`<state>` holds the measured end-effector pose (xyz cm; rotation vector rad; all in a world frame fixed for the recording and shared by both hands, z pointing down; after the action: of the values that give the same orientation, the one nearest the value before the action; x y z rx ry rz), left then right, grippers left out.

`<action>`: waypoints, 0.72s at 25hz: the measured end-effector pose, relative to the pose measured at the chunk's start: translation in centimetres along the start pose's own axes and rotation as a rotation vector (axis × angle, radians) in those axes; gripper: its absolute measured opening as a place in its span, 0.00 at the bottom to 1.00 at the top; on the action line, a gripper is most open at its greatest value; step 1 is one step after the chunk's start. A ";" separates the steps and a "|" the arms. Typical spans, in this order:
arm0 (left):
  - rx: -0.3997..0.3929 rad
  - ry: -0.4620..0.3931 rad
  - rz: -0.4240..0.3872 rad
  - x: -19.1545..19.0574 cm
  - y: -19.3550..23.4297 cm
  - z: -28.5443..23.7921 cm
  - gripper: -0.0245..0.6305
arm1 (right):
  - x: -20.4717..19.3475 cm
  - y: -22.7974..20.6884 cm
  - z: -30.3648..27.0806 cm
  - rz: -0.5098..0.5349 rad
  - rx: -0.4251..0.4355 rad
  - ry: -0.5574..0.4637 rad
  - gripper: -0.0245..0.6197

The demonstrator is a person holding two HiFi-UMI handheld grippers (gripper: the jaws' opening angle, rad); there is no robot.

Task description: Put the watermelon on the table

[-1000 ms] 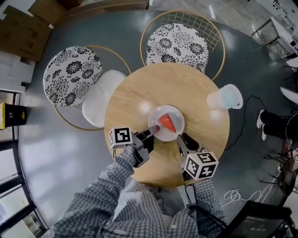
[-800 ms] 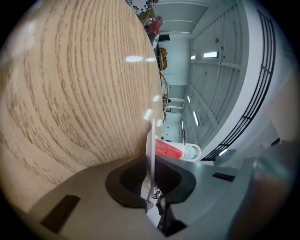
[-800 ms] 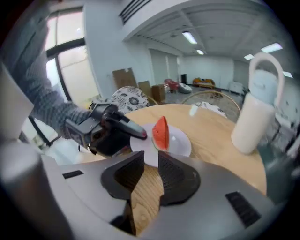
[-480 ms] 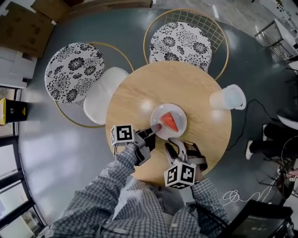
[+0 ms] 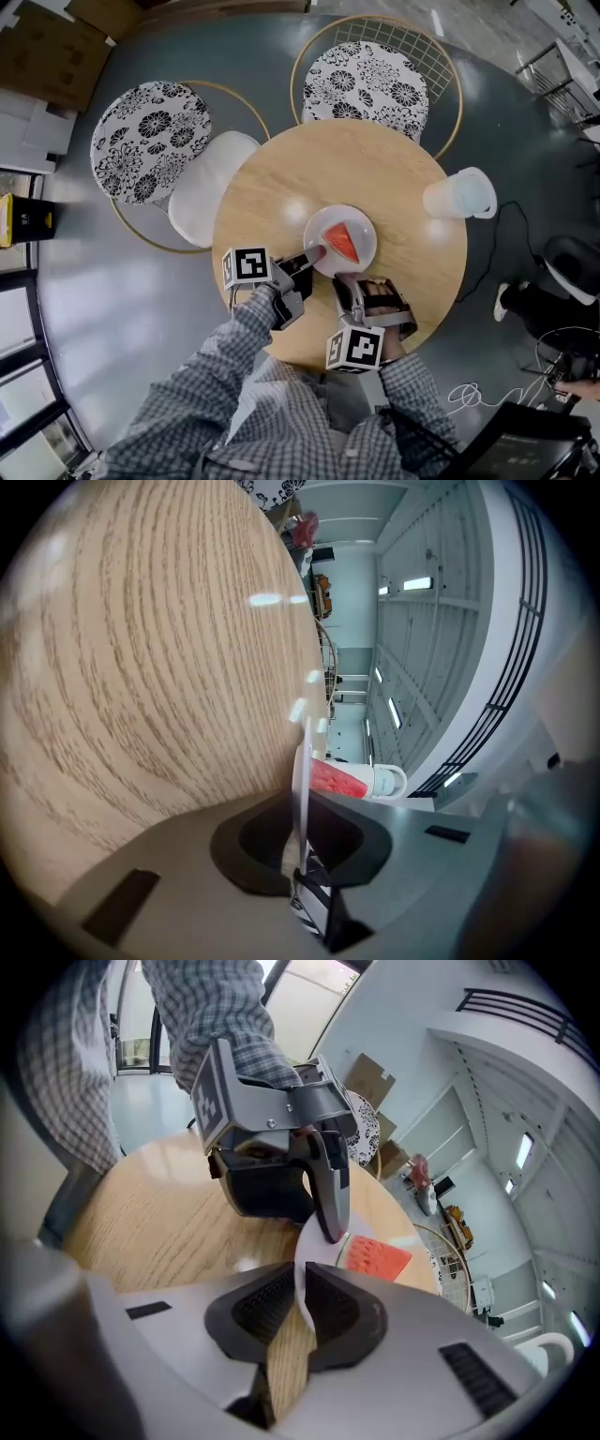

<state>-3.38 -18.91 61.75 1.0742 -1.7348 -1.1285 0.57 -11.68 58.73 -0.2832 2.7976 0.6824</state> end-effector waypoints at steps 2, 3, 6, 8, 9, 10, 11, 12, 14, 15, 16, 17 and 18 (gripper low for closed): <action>0.006 -0.005 0.002 0.0 -0.1 -0.1 0.09 | 0.0 0.0 0.0 -0.019 0.006 0.003 0.11; 0.009 -0.006 -0.003 -0.1 -0.1 -0.1 0.09 | -0.1 0.0 0.1 -0.026 0.006 0.005 0.11; 0.011 -0.013 -0.024 0.0 -0.3 -0.1 0.10 | -0.1 0.1 0.0 -0.029 0.006 0.011 0.11; -0.008 -0.016 -0.015 0.0 -0.8 -0.1 0.21 | -0.2 0.2 -0.2 -0.019 0.011 0.018 0.11; -0.016 -0.015 -0.005 0.0 -1.0 -0.1 0.26 | -0.4 0.3 -0.4 -0.015 0.014 0.024 0.11; -0.018 -0.014 0.002 0.1 -1.1 -0.1 0.30 | -0.5 0.4 -0.5 -0.012 0.018 0.028 0.11; -0.015 -0.013 0.003 0.1 -1.1 0.0 0.30 | -0.6 0.4 -0.6 -0.008 0.021 0.032 0.11; -0.009 -0.015 0.003 0.1 -1.0 0.2 0.31 | -0.6 0.5 -0.7 -0.003 0.024 0.034 0.11; 0.001 -0.020 0.005 0.0 -0.7 0.9 0.31 | -0.6 0.7 -1.0 0.002 0.033 0.036 0.11; 0.005 -0.022 0.006 -0.2 -0.6 1.4 0.31 | -0.6 0.8 -1.1 0.003 0.039 0.037 0.11; 0.009 -0.023 0.006 -0.3 -0.4 1.8 0.31 | -0.5 0.9 -1.3 0.005 0.045 0.038 0.11; 0.013 -0.025 0.007 -0.5 -0.2 2.2 0.31 | -0.5 1.0 -1.4 0.008 0.050 0.041 0.11; 0.015 -0.028 0.009 -0.7 -0.1 2.7 0.31 | -0.6 1.1 -1.6 0.011 0.053 0.044 0.11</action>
<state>-5.57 -17.58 60.80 1.0633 -1.7711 -1.1319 0.55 -11.39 60.72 -0.2756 2.8561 0.6100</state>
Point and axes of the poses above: the fingertips, and each gripper's own axes: z backward along the fingers, y to its left, x out of its top, the point moved 2 cm from there along z, backward along the fingers, and after that the axes turned 4 degrees about y, right-handed, at the moved point
